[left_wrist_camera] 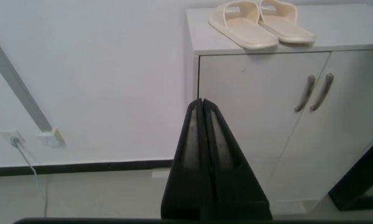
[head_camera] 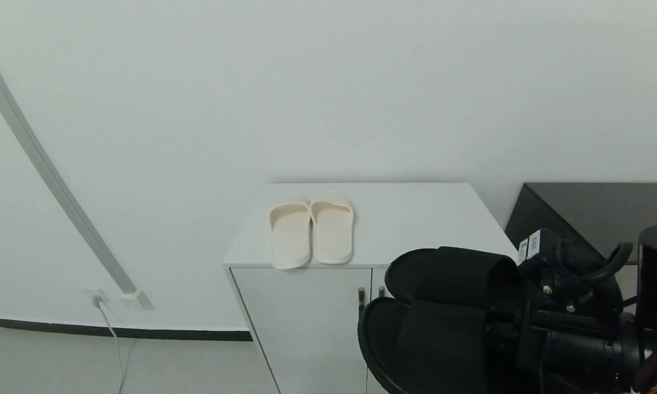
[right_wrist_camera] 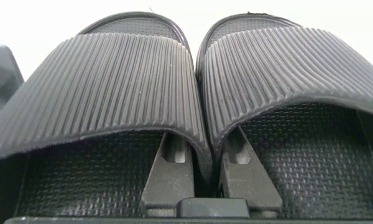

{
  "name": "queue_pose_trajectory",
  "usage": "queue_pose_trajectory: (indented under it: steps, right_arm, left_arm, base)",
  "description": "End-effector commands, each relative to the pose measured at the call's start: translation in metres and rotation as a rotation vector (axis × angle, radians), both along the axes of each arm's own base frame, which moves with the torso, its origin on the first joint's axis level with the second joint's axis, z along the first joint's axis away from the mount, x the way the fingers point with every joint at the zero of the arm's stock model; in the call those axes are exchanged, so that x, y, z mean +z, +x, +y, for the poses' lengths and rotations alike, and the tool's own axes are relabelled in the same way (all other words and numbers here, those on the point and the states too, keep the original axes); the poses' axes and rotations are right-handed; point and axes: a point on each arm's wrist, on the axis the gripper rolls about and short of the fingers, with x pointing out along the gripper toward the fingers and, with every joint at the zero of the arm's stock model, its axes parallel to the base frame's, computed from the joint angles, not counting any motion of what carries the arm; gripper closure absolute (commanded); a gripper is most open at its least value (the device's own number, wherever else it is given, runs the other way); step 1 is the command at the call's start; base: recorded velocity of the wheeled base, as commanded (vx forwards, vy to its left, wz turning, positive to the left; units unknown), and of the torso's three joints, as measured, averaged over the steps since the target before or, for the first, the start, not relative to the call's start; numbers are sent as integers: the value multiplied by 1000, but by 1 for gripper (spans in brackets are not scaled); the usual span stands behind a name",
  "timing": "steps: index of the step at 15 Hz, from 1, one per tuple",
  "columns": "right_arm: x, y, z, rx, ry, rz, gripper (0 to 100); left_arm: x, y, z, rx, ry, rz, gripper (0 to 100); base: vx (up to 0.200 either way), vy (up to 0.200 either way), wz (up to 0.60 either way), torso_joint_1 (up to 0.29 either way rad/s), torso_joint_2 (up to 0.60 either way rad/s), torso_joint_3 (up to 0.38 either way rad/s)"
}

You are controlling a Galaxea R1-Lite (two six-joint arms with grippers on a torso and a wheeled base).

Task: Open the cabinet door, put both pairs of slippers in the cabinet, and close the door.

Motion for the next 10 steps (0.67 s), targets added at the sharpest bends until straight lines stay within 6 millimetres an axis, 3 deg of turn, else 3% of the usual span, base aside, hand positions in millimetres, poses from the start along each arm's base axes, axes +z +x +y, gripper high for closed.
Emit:
queue_pose_trajectory:
  steps: [1,10]
  right_arm:
    - [-2,1,0,-1,-5,6,100]
    - [-7,-1,-1,2,-17,20,100]
  left_arm:
    - [0,0,0,1,0,0,100]
    - [0,0,0,0,-5,1,100]
  base:
    - [0,0,0,0,0,0]
    - [0,0,0,0,0,0]
